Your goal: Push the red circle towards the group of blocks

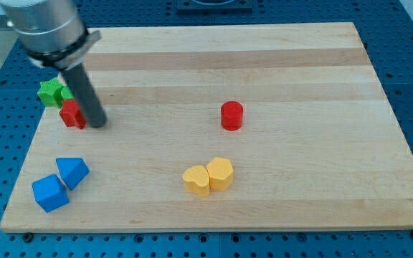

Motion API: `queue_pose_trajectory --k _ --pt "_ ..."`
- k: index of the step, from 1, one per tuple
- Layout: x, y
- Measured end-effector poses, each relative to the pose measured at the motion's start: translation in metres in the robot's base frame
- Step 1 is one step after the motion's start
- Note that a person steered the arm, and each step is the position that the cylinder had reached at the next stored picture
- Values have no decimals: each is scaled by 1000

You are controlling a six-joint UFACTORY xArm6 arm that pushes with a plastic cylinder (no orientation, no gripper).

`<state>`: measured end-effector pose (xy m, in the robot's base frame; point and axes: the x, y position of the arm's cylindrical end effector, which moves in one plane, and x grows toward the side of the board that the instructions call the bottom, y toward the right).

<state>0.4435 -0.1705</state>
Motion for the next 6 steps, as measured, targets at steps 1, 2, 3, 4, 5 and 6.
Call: queue_pose_trajectory --k 1,2,3,4,5,6 --pt "-37 85" --pt "-71 200" --pt "-37 276" --pt "-23 262" --pt "-3 174" --pt "13 207"
